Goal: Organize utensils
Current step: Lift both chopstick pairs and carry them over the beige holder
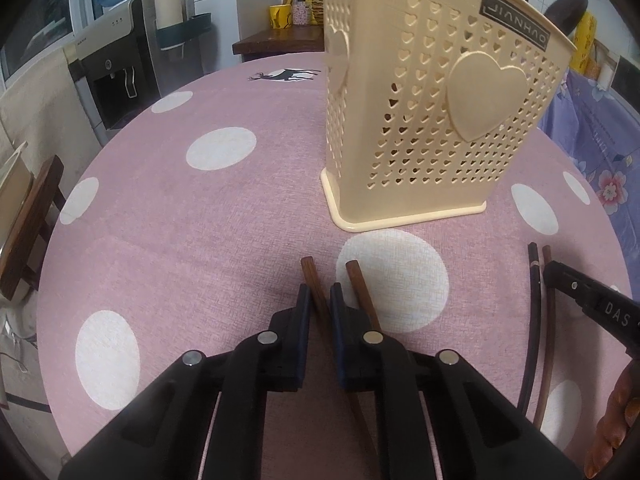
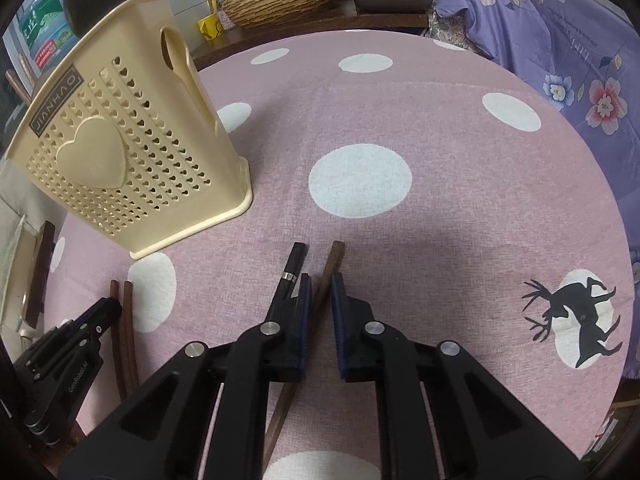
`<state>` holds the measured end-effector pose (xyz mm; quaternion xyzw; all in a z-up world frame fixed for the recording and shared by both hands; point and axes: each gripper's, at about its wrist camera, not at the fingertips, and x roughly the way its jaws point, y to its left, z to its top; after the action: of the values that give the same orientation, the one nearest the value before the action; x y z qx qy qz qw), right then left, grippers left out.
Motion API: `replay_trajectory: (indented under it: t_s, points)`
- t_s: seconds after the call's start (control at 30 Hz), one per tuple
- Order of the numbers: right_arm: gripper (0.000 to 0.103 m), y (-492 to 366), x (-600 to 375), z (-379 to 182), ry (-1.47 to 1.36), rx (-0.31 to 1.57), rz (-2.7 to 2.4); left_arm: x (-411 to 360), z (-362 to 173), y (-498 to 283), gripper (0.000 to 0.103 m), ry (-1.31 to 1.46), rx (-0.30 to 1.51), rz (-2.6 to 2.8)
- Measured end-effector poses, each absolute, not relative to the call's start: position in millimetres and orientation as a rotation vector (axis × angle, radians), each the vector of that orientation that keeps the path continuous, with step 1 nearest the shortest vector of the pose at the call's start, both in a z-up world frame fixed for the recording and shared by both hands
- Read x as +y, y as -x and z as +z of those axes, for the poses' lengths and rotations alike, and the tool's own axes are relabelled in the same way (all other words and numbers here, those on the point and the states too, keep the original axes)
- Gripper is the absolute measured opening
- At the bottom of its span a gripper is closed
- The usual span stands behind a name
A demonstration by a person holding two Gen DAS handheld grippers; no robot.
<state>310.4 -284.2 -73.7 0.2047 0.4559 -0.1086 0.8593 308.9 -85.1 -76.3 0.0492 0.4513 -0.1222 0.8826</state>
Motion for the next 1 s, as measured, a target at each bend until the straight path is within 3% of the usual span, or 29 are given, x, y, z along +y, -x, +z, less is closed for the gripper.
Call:
replay_trajectory:
  t_s: [0.5, 1.0]
  points:
    - [0.009, -291, -301, -55, -0.622, 0.850, -0.095, -70, -58, -306, 0.009, 0.057, 0.906, -0.317]
    - [0.007, -237, -297, 46, -0.465, 0.603, 0.035, -35, 30, -264, 0.008, 0.140, 0.663, -0.373]
